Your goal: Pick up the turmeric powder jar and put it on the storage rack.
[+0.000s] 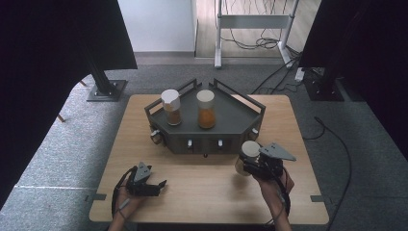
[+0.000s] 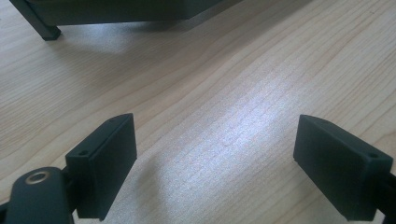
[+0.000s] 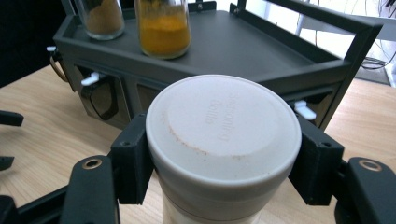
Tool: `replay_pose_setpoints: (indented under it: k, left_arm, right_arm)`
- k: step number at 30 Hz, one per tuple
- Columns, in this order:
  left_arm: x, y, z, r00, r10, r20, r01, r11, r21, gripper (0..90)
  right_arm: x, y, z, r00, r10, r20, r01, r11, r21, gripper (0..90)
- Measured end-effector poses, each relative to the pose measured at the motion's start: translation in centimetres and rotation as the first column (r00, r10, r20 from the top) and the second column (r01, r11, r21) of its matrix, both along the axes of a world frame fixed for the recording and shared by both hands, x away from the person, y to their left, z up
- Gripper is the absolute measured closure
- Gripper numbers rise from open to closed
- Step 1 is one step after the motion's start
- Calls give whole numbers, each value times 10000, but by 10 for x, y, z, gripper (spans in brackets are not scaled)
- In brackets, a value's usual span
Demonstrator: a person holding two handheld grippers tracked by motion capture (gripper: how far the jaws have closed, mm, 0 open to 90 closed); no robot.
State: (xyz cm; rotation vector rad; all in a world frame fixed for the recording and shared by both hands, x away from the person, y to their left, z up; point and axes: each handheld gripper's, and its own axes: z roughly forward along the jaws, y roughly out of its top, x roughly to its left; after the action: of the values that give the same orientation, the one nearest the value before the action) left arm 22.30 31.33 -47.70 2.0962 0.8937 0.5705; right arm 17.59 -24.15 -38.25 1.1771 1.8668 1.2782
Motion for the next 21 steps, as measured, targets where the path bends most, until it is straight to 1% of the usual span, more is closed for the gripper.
replay_pose_setpoints:
  k: [5,8,13,21]
  left_arm:
    - [0,0,0,10000,-3,-1,3,10000,23,134]
    - [0,-1,1,10000,-16,-20,16,10000,57,134]
    - [1,-1,1,10000,-29,-32,29,10000,78,135]
    - [1,-1,1,10000,-64,-47,65,9999,110,135]
  right_arm:
    - [3,1,11,10000,63,73,-63,9999,-121,330]
    - [6,0,18,9999,123,92,-123,9999,-57,330]
    - [8,4,30,9997,99,231,-93,9996,-256,330]
    - [15,7,54,9998,53,187,-49,9997,-243,330]
